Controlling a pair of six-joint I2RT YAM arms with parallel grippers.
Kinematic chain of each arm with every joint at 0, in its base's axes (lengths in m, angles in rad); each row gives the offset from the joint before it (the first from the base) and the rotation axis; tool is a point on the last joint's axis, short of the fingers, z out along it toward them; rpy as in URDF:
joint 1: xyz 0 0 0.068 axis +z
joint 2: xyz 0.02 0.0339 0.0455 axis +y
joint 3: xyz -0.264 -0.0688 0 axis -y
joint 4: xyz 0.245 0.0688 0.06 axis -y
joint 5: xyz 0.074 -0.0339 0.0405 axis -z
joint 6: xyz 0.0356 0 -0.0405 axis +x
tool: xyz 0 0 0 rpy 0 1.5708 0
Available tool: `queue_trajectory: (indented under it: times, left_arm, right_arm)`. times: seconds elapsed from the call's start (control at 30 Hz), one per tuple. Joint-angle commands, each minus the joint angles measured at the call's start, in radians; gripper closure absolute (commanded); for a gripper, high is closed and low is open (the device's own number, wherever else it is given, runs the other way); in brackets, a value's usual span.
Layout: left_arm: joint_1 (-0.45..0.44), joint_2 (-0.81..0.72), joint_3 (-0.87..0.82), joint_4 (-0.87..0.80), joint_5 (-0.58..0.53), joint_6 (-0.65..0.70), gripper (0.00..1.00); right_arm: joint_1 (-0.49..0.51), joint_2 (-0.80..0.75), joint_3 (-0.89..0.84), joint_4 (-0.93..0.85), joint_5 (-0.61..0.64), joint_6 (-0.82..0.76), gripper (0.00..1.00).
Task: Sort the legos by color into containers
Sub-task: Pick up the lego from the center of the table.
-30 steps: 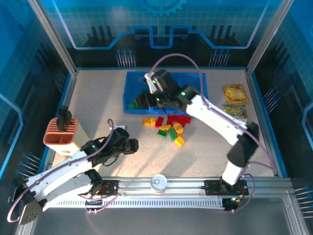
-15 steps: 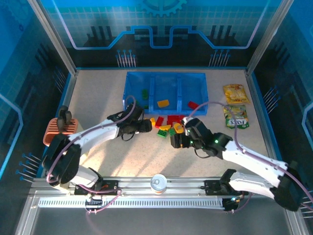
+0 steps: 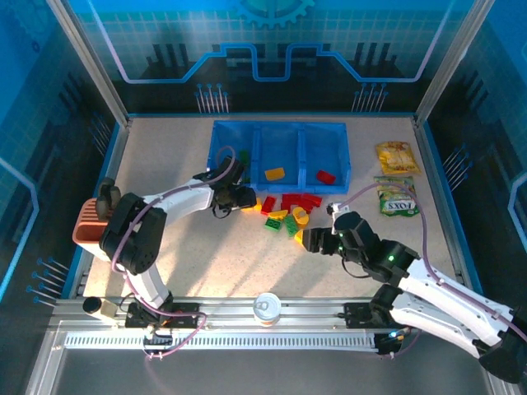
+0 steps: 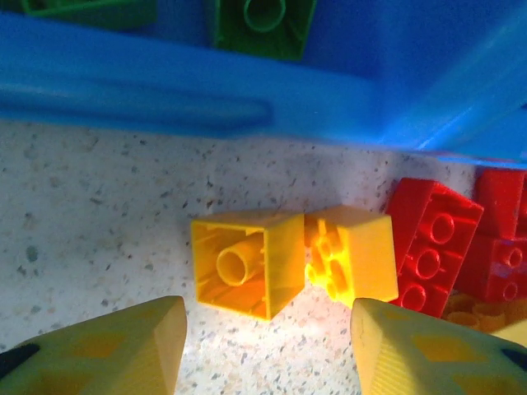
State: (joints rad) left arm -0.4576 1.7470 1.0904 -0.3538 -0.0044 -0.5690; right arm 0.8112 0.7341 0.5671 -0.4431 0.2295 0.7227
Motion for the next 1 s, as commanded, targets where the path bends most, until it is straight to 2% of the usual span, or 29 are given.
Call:
queue_trajectory:
  times: [0.0,0.37,0.9,0.97]
  left_arm:
    - [0.015,0.037,0.043,-0.049,0.012,0.031,0.46]
    - [0.029,0.090,0.054,-0.044,0.004,0.033,0.57]
    - [0.030,0.135,0.065,-0.090,-0.015,0.044,0.56]
    - [0.030,0.129,0.065,-0.100,-0.024,0.045,0.59]
  right_arm:
    - [0.008,-0.035,-0.029,-0.023,0.028,0.033,0.24]
    - [0.008,-0.090,-0.035,-0.060,0.045,0.040,0.25]
    - [0.008,-0.088,-0.039,-0.038,0.027,0.046,0.27]
    - [0.009,-0.090,-0.039,-0.036,0.025,0.047,0.26]
